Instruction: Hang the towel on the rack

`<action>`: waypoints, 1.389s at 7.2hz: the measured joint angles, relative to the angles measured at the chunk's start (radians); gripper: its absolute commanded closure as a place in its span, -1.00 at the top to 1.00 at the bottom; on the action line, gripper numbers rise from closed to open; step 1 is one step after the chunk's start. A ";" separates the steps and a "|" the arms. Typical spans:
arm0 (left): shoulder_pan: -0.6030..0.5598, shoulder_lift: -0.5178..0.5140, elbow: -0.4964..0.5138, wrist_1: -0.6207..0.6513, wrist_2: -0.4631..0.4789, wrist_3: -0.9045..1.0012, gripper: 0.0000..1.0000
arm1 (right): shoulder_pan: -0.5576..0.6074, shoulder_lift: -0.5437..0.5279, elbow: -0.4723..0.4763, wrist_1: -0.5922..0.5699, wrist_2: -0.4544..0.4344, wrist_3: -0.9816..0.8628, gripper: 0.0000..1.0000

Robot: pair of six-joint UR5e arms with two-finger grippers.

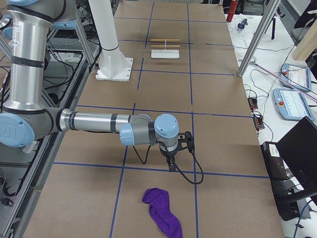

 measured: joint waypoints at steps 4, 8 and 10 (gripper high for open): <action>0.001 0.000 -0.001 -0.046 -0.010 0.002 1.00 | -0.035 -0.038 -0.012 0.181 0.064 -0.008 1.00; 0.001 0.001 0.000 -0.084 -0.010 0.002 1.00 | -0.067 -0.066 -0.329 0.504 -0.014 -0.217 0.62; 0.002 0.000 0.000 -0.094 -0.010 0.002 1.00 | -0.072 -0.071 -0.408 0.568 -0.039 -0.238 0.54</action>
